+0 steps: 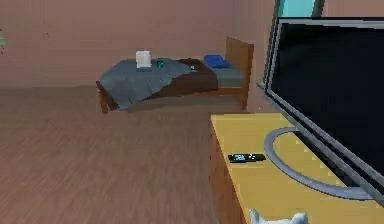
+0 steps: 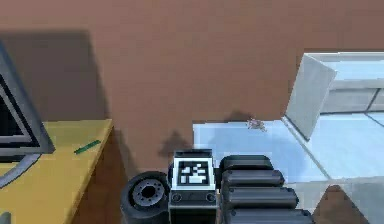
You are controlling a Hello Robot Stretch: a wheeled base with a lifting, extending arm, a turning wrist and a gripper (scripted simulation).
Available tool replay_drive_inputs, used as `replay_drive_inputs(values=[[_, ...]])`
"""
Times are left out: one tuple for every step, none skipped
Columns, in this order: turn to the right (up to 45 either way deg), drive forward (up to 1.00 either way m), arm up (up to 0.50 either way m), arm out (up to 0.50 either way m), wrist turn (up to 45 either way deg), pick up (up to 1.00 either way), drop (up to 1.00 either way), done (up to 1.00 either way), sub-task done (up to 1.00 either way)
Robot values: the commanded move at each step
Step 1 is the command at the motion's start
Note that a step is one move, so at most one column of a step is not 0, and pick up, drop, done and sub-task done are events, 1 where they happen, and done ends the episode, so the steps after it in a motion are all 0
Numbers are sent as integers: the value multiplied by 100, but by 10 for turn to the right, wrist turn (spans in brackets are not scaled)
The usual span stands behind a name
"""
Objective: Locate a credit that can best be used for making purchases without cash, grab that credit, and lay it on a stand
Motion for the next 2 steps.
replay_drive_inputs(values=[[-450,0,0,0,0,0,0,0,0],[-90,0,0,0,0,0,0,0,0]])
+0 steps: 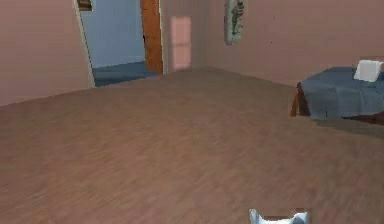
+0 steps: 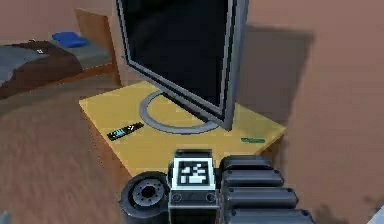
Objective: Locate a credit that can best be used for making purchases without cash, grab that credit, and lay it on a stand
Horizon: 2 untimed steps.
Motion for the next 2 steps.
replay_drive_inputs(values=[[450,0,0,0,0,0,0,0,0],[450,0,0,0,0,0,0,0,0]])
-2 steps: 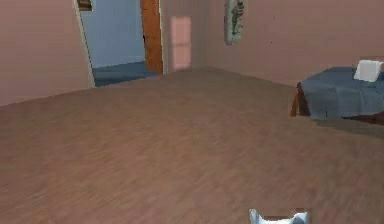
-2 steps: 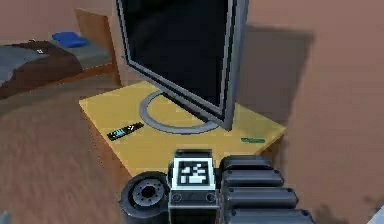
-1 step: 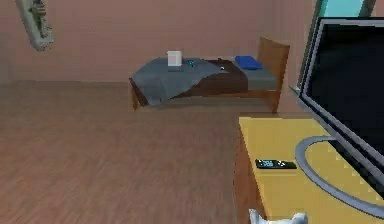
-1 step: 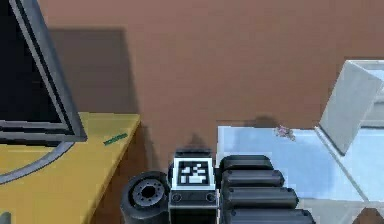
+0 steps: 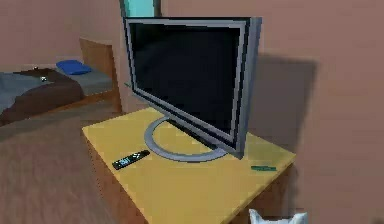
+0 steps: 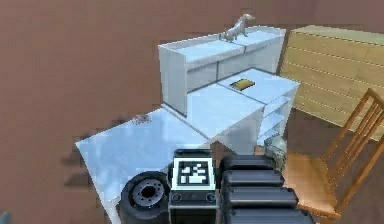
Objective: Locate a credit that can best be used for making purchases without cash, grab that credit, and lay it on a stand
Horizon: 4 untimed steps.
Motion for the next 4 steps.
replay_drive_inputs(values=[[390,0,0,0,0,0,0,0,0],[-450,0,0,0,0,0,0,0,0],[-450,0,0,0,0,0,0,0,0],[-300,0,0,0,0,0,0,0,0]])
